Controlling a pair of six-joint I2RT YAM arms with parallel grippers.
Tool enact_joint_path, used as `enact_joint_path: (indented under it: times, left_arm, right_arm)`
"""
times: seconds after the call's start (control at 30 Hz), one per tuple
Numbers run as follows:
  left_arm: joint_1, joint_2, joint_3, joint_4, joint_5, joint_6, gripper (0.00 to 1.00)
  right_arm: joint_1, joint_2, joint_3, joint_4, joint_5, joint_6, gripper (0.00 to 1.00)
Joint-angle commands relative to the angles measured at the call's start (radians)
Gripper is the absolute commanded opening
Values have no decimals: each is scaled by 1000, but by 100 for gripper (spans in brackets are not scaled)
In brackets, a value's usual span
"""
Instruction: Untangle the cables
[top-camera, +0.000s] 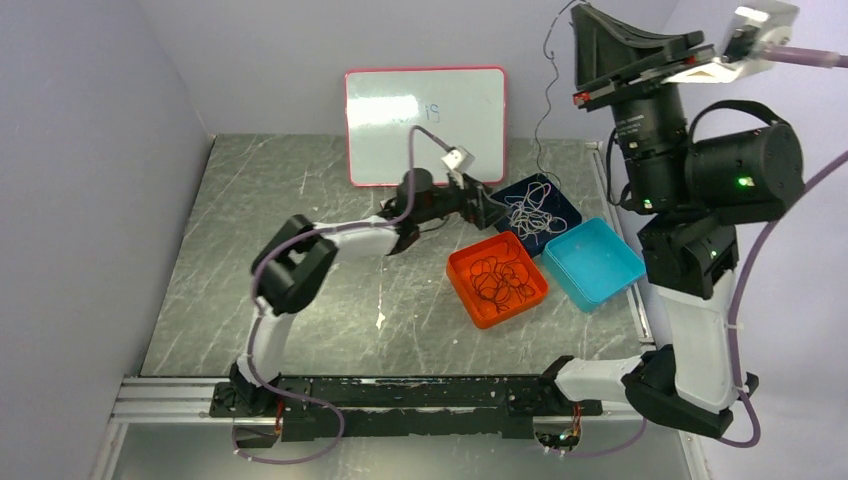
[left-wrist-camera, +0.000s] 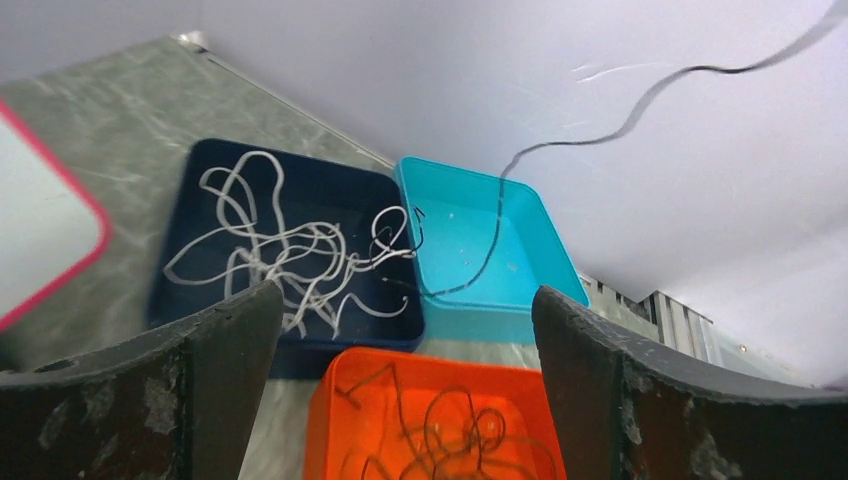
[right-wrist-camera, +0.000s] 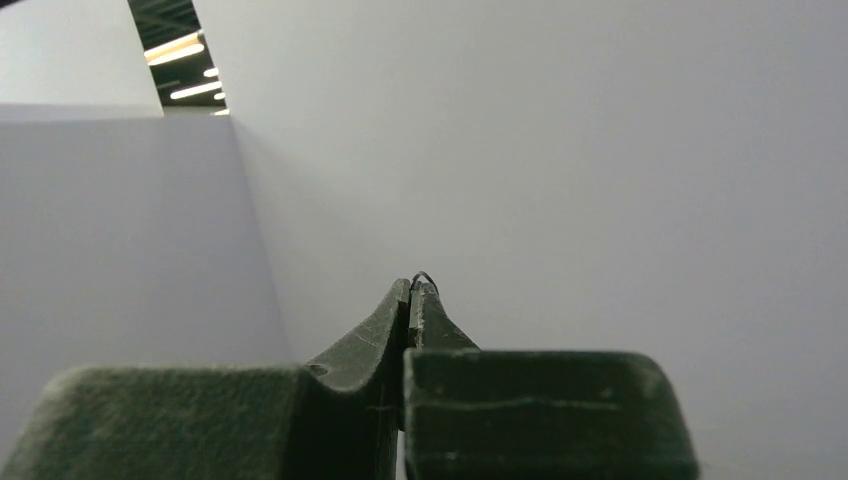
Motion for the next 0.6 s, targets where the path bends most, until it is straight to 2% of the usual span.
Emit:
enact_joint_path:
  times: [0.0, 0.13, 0.27, 0.4, 0.57]
  left_arm:
    - [-57, 186, 220, 86, 51, -78, 100]
    - [-94, 326, 427, 2, 53, -75, 100]
    - [-121, 414, 573, -52, 65, -68, 99]
    - [-143, 472, 660, -84, 81, -60, 97]
    - [-160, 504, 683, -64, 106, -75, 91]
  right_arm:
    - [4, -36, 3, 24, 50, 38, 0]
    - [3, -60, 0, 20, 62, 39, 0]
    - [4, -71, 1, 1, 65, 38, 0]
    - [4, -78, -3, -11, 65, 37, 0]
    - [4, -86, -10, -22, 70, 36, 0]
